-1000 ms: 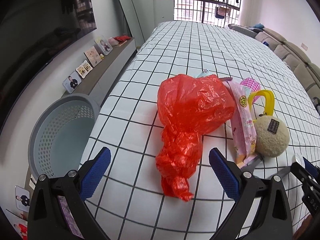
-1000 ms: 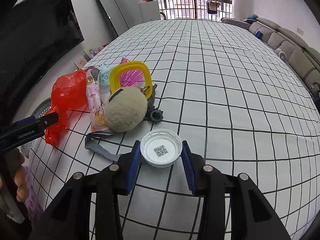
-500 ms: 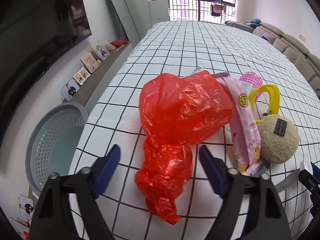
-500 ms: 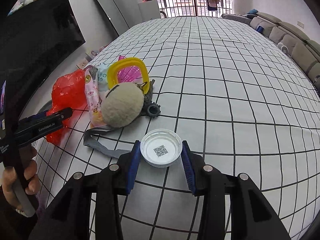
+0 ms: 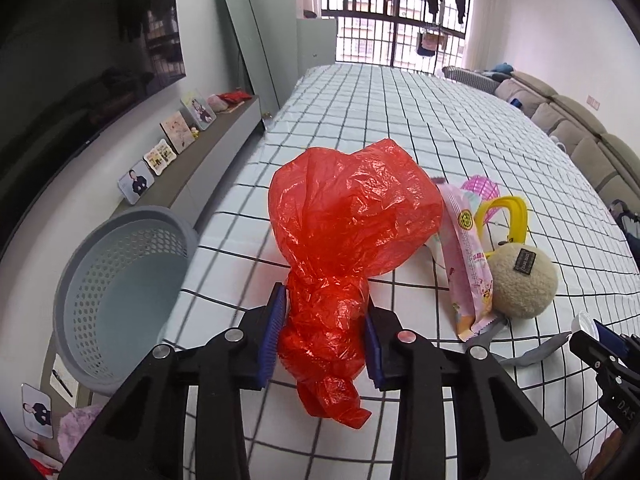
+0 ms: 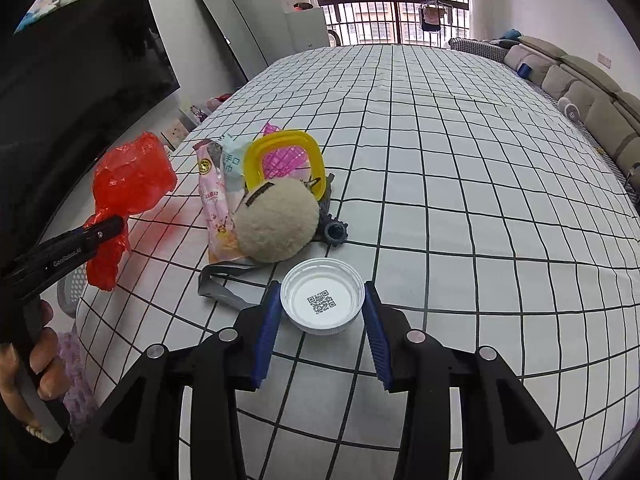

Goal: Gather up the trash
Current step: 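Grasp the red plastic bag with the left gripper while the right gripper holds the cap, then carry bag and cap over the grey basket and open both grippers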

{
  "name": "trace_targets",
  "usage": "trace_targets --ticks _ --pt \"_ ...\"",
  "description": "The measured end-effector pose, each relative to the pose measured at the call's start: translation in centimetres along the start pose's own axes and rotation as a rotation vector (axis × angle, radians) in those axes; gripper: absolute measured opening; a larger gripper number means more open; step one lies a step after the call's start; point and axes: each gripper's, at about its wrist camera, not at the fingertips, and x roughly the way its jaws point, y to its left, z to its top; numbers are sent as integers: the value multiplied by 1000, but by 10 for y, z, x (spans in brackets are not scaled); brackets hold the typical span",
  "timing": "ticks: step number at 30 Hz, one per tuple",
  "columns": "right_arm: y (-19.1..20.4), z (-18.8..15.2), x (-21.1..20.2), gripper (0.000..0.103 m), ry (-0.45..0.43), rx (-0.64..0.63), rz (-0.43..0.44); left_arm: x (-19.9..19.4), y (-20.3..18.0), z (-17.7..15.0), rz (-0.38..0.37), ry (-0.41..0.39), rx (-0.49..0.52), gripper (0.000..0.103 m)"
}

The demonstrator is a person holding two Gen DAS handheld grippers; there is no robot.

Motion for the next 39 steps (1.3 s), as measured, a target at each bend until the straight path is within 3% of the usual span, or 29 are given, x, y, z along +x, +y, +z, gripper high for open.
trace_targets --ticks 7,16,30,39 --pt "26 14 -9 39 -37 -32 44 -30 32 0 70 -59 -20 35" --pt "105 43 3 39 -49 -165 155 -34 92 -8 168 -55 -73 35" --pt "255 68 80 39 101 -378 324 -1 194 -27 248 28 -174 35" --pt "323 73 124 39 129 -475 334 33 242 -33 265 56 -243 35"
